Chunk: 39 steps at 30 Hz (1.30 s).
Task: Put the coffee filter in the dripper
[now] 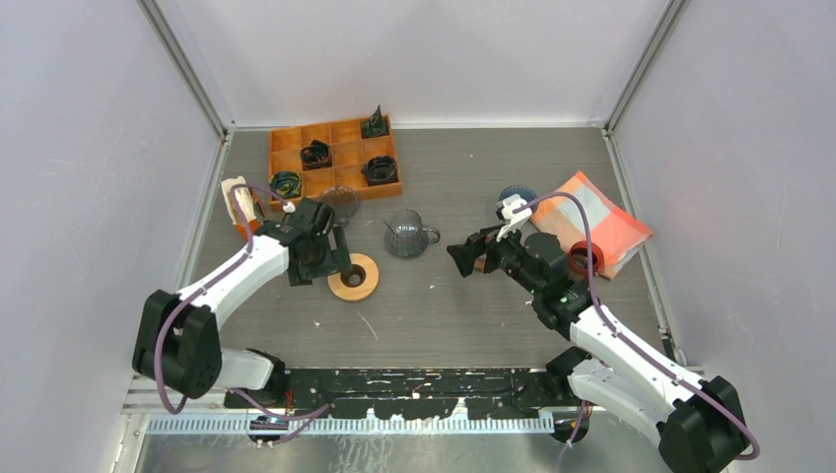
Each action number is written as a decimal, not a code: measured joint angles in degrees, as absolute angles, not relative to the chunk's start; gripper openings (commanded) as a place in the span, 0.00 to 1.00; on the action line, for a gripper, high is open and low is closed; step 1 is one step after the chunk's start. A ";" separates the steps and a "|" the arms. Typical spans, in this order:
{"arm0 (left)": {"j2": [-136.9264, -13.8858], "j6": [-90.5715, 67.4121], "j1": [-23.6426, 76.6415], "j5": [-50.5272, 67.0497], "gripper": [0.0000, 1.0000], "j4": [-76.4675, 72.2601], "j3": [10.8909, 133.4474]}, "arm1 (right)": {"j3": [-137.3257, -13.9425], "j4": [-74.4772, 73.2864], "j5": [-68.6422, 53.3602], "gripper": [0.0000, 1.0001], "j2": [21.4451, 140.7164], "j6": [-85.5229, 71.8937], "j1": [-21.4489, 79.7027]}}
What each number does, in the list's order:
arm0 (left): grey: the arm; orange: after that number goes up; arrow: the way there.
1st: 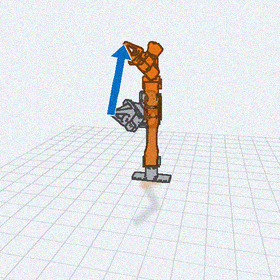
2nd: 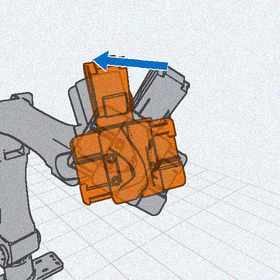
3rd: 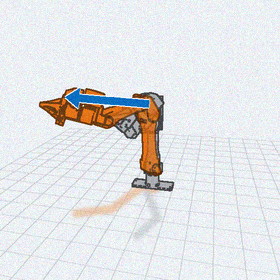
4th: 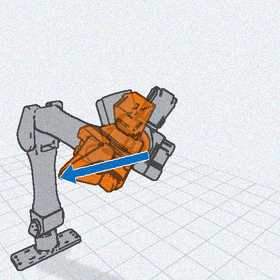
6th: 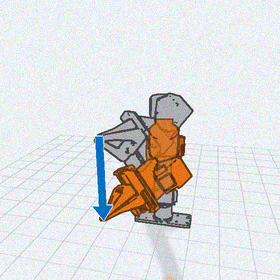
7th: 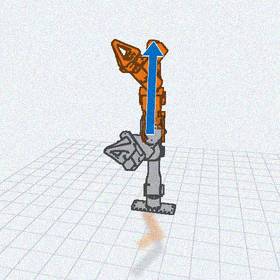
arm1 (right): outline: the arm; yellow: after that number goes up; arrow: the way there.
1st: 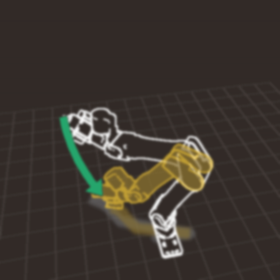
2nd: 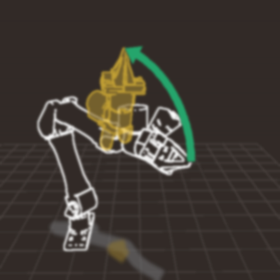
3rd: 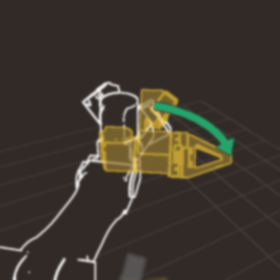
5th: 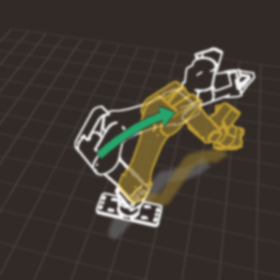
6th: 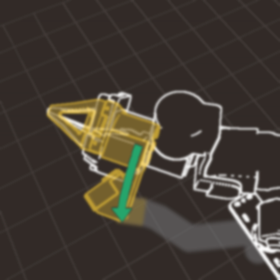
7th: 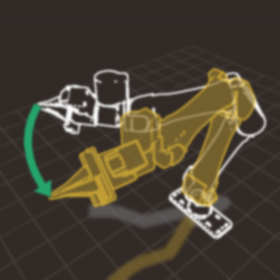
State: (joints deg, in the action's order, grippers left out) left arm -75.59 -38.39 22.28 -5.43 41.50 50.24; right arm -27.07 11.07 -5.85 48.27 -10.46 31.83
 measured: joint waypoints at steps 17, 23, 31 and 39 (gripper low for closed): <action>-86.43 -36.16 23.42 -6.07 0.62 37.58 51.51 | -27.03 12.45 -5.85 1.00 50.39 -10.48 31.88; -87.92 -35.75 23.94 -6.09 0.51 36.34 51.51 | -26.48 12.86 -5.96 1.00 50.70 -10.52 31.88; -88.42 -35.57 24.45 -6.48 0.35 35.57 51.53 | -26.33 13.28 -6.28 1.00 51.05 -10.79 31.88; -86.59 -35.31 24.53 -6.50 0.27 36.95 51.64 | -26.33 13.30 -6.52 1.00 51.05 -10.90 31.88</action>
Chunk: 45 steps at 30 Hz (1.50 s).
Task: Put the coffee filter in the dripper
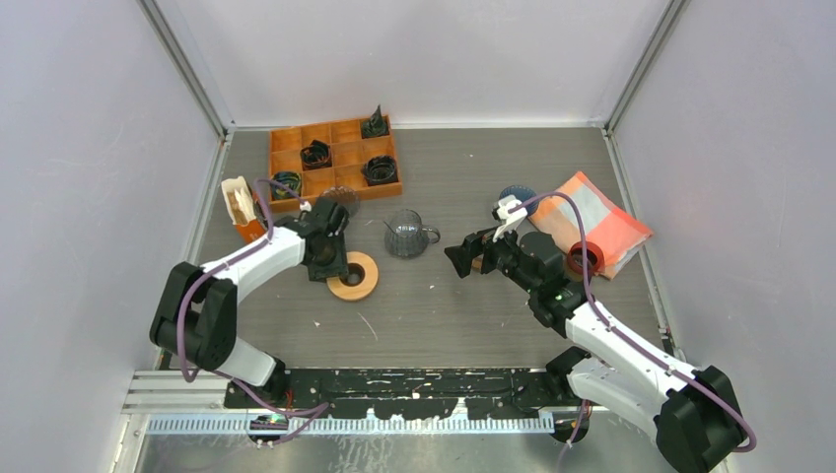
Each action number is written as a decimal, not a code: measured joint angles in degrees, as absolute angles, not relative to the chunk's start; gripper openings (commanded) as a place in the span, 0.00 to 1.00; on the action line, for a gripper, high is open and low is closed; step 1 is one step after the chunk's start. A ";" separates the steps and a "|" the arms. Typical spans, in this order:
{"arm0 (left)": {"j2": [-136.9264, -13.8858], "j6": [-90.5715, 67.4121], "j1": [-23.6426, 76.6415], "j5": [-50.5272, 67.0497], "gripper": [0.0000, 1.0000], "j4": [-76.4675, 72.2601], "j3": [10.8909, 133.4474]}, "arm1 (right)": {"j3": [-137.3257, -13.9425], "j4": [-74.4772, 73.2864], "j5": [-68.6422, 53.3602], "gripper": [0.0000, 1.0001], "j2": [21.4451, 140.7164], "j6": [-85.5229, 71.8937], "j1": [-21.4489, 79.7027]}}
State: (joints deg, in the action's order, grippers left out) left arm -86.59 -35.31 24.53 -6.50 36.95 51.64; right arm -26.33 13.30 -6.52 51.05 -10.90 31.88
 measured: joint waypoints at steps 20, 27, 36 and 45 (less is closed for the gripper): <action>-87.53 -29.65 25.15 -1.48 0.28 45.84 77.69 | -26.17 13.17 -6.46 1.00 49.84 -10.70 31.88; -96.38 -27.99 27.27 0.47 0.30 46.39 86.02 | -25.89 13.08 -6.22 1.00 49.41 -10.44 31.92; -105.93 -26.48 29.65 1.63 0.31 47.66 94.83 | -25.89 12.34 -5.76 1.00 49.41 -9.10 31.92; -109.65 -25.41 30.55 1.56 0.35 49.76 96.42 | -25.89 11.86 -5.41 1.00 49.36 -8.71 31.92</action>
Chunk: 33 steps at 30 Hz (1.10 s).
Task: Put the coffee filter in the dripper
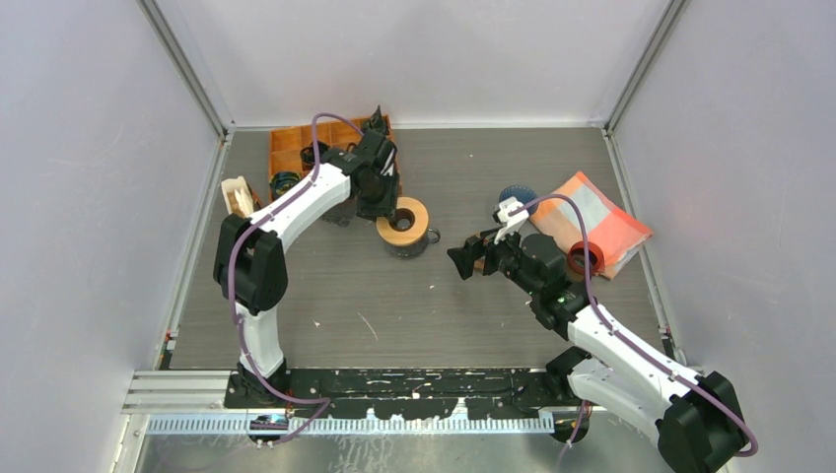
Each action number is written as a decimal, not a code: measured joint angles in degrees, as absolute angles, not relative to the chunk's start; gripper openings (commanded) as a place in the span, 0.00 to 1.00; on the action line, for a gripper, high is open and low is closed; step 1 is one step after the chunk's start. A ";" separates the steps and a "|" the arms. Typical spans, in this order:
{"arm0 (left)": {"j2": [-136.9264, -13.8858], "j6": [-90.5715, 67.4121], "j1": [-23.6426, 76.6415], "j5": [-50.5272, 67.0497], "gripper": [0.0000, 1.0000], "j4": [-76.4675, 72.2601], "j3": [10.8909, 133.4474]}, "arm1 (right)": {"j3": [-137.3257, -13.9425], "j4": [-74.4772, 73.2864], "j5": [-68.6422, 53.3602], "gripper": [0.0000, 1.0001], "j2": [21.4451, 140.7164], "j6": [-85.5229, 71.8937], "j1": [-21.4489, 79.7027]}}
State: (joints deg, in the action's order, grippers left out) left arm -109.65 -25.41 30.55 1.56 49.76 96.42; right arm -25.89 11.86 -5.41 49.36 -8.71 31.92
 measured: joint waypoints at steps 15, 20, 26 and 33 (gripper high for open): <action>-111.33 -25.08 30.98 1.34 0.44 50.50 97.47 | -25.89 11.38 -5.30 1.00 48.77 -8.71 31.92; -111.48 -25.12 31.11 1.17 0.49 50.43 97.49 | -25.89 11.20 -5.17 1.00 48.62 -8.71 31.92; -111.63 -25.32 31.14 1.15 0.51 50.41 97.71 | -25.89 11.09 -5.15 1.00 48.62 -8.71 31.92; -111.90 -26.11 31.14 1.08 0.51 49.93 97.73 | -25.89 11.09 -5.17 1.00 48.60 -8.71 31.92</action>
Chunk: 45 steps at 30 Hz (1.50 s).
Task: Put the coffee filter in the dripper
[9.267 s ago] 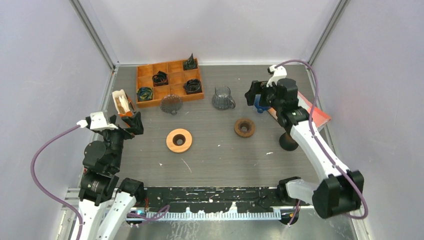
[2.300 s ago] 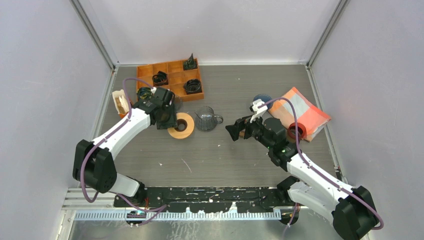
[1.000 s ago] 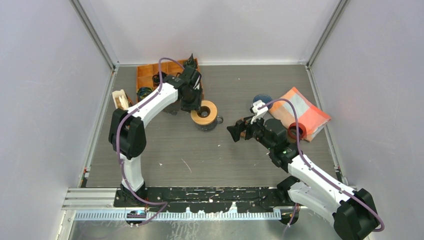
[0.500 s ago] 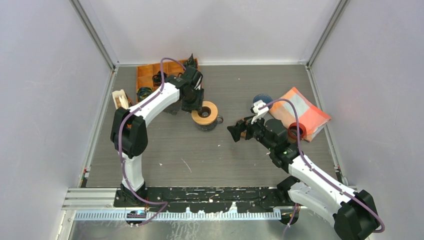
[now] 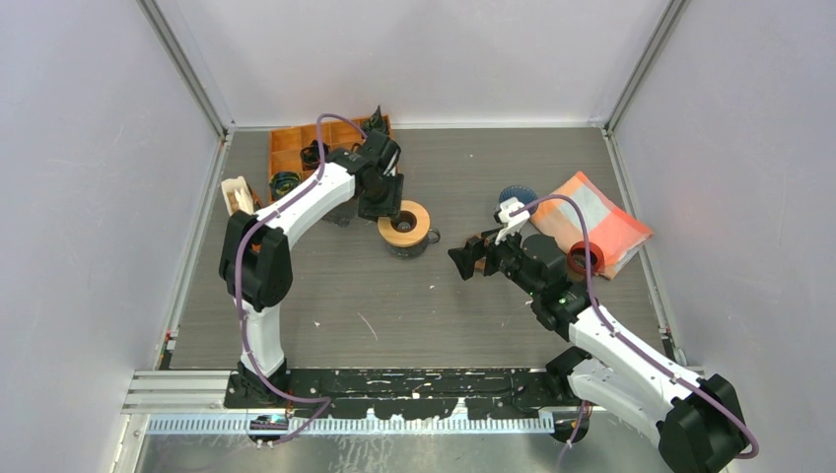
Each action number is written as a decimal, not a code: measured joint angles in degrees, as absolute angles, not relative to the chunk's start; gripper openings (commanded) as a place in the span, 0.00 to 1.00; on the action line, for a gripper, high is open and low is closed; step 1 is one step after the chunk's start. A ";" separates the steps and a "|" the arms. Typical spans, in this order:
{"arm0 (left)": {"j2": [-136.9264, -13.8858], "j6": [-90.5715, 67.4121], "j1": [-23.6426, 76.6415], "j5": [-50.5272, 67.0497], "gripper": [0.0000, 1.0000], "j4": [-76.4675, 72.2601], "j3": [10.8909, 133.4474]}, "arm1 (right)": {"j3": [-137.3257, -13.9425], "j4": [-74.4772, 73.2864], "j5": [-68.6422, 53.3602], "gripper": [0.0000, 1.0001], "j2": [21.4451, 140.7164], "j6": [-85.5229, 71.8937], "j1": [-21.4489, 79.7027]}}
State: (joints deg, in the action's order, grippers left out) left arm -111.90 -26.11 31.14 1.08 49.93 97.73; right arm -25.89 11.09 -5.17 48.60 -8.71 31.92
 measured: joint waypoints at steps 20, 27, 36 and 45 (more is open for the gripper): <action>-111.92 -28.16 31.29 -0.19 0.49 48.16 97.73 | -25.89 11.05 -5.17 1.00 48.23 -8.73 31.92; -111.92 -28.23 31.29 -0.45 0.60 47.86 97.73 | -25.87 11.05 -5.17 1.00 48.23 -8.73 31.92; -111.68 -28.18 31.29 -1.48 0.70 47.83 97.71 | -25.87 10.96 -5.17 1.00 47.72 -8.71 31.92; -102.87 -28.14 30.96 -4.08 0.75 46.70 93.41 | -25.87 10.87 -5.21 1.00 47.53 -8.73 31.92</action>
State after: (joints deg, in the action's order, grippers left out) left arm -102.87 -28.14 30.96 -4.08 46.70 93.41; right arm -25.87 10.87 -5.21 47.53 -8.73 31.92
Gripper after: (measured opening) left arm 0.745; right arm 0.998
